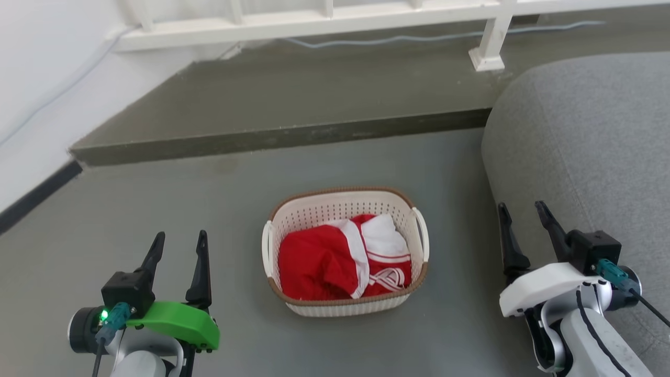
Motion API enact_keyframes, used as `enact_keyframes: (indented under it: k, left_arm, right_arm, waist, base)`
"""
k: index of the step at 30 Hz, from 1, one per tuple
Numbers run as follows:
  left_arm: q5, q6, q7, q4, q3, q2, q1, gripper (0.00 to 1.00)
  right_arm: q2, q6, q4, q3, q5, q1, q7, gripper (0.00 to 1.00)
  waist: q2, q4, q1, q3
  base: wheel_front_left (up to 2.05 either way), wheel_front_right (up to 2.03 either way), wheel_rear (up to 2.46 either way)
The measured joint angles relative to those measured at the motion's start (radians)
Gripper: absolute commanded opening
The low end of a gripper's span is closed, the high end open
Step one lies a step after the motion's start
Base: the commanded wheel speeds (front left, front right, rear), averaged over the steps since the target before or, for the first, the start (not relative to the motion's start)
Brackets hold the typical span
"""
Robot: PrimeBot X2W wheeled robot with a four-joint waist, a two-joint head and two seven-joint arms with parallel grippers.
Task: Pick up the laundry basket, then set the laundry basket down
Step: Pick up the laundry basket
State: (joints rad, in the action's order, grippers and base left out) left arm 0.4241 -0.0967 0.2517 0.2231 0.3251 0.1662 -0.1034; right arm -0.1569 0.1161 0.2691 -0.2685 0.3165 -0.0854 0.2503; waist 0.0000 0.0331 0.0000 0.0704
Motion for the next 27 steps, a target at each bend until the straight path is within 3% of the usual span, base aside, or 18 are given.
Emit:
enact_keyframes:
  k: [16, 27]
  left_arm:
    - [0.004, 0.001, 0.000, -0.033, -0.003, -0.016, -0.062, 1.00]
    - [0.004, 0.026, 0.000, -0.035, 0.001, -0.026, -0.130, 1.00]
  right_arm:
    - [0.027, 0.000, -0.004, -0.019, -0.013, -0.078, 0.000, 1.00]
    - [0.038, 0.000, 0.003, -0.021, -0.020, -0.142, 0.000, 1.00]
  waist:
    - [0.0000, -0.007, 0.0000, 0.163]
    - [0.0000, -0.011, 0.0000, 0.303]
  base:
    - [0.00, 0.00, 0.00]
    - [0.00, 0.00, 0.00]
